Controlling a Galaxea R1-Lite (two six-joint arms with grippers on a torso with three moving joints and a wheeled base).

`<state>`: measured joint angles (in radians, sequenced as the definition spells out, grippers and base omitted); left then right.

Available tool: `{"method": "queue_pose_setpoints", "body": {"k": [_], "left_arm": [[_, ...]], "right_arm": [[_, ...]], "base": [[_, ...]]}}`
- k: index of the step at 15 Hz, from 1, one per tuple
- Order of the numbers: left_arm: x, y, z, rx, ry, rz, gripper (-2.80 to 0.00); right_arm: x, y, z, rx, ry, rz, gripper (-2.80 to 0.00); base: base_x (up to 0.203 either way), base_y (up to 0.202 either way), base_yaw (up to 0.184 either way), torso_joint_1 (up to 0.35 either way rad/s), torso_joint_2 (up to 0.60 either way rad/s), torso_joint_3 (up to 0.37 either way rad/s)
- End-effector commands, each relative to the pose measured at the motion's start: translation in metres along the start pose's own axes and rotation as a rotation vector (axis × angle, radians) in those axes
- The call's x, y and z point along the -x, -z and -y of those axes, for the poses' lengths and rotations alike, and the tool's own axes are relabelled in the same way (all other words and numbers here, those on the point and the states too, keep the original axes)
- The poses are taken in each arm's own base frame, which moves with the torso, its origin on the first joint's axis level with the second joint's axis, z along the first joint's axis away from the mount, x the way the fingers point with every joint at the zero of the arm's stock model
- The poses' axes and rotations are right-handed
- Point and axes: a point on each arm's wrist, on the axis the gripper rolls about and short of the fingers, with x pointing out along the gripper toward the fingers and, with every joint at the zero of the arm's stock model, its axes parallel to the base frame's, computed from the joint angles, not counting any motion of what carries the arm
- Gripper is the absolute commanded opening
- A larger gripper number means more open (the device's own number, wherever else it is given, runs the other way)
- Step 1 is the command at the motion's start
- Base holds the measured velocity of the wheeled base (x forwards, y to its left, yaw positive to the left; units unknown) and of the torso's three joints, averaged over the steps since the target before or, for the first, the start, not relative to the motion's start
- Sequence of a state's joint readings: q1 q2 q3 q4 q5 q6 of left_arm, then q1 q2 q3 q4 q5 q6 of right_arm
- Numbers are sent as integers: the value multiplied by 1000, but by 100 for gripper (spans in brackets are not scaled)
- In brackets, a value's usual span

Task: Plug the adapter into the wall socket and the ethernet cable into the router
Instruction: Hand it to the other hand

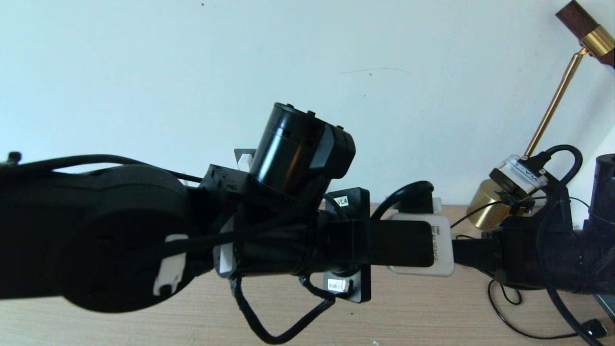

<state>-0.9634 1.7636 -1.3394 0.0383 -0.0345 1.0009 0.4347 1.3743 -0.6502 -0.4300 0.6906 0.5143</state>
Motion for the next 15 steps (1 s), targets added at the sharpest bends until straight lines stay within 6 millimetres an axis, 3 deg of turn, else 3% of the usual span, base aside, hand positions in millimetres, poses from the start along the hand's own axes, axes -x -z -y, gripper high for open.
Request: {"method": "queue_pose_setpoints", "body": {"k": [1, 15], "left_arm": [[0, 0, 0, -5, 0, 1, -280], [-2, -1, 2, -10, -2, 12, -280]], "right_arm": [[0, 0, -1, -1, -8, -3, -280], [-3, 4, -6, 6, -31, -21, -280]], "base": [[0, 0, 0, 0, 0, 0], [0, 0, 0, 0, 0, 0]]}}
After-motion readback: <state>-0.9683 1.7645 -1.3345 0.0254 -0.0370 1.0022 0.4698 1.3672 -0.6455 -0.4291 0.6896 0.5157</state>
